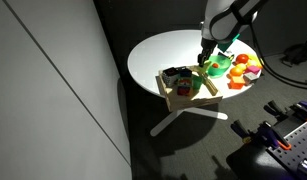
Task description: Pick up the lime green block and drop it onto the tray
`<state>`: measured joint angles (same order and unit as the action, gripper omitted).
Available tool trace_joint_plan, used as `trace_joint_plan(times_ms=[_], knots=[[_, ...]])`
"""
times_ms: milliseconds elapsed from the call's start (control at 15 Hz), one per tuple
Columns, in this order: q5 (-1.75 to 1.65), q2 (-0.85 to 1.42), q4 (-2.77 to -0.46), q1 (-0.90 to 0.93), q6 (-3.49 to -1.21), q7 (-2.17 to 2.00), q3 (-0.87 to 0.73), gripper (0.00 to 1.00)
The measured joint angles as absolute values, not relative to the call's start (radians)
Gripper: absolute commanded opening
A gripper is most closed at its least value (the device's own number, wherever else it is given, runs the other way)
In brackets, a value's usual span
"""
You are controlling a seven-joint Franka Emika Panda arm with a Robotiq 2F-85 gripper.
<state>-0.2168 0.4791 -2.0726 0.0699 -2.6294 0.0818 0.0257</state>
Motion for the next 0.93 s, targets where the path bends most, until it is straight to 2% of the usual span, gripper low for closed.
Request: trace_joint_plan(times_ms=[333,400,467,667,933], knots=[[-0.217,0.560,-2.027,0.087,-2.723,0.082,0.030,0.29],[-0.217,0.574,-2.021,0.089,-2.745,0.082,0.029,0.79],[-0.217,0.587,-2.016,0.090,-2.768,0.082,0.027,0.80],[-0.217,0.605,-2.008,0.092,-2.810,0.082,0.017,1.00],[-0.217,0.613,-2.007,0.093,-2.837,0.082,0.003,1.00]])
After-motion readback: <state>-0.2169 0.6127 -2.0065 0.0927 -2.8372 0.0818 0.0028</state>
